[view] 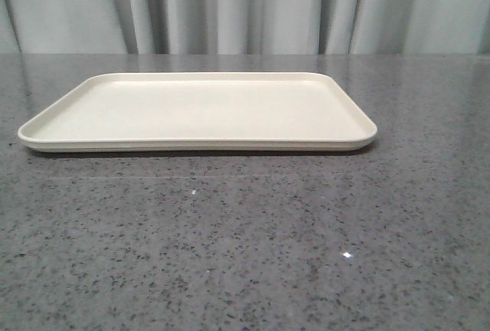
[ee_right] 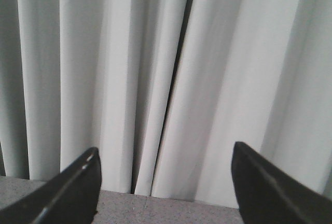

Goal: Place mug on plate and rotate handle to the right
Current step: 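Lower the left gripper around the mug rim and close it, then lift the mug with the left gripper and carry it over the tray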

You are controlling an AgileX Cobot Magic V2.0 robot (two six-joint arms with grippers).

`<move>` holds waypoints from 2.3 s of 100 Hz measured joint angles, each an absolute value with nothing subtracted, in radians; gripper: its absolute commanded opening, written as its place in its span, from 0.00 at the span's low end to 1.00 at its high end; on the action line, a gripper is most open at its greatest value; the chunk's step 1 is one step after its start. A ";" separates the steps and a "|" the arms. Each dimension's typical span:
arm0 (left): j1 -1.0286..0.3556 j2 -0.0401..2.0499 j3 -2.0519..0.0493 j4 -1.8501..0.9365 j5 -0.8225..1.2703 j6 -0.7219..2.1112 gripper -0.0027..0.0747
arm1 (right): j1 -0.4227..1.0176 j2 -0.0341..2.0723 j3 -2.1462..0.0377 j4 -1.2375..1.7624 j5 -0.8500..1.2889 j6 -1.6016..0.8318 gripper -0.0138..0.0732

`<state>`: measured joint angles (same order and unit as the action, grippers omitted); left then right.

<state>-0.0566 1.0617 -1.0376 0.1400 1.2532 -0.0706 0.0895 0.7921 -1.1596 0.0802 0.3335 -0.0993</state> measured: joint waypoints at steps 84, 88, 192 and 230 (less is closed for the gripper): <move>-0.057 1.099 -0.959 0.166 1.209 -0.070 0.06 | 0.090 0.792 -1.160 0.080 0.366 -0.099 0.77; -0.057 1.099 -0.959 0.171 1.199 -0.066 0.01 | 0.090 0.792 -1.160 0.080 0.371 -0.099 0.77; -0.057 1.145 -1.215 -0.025 1.163 0.060 0.01 | 0.090 0.792 -1.160 0.080 0.377 -0.099 0.77; -0.195 1.381 -1.491 -0.166 1.169 0.132 0.01 | 0.090 0.792 -1.160 0.080 0.398 -0.099 0.77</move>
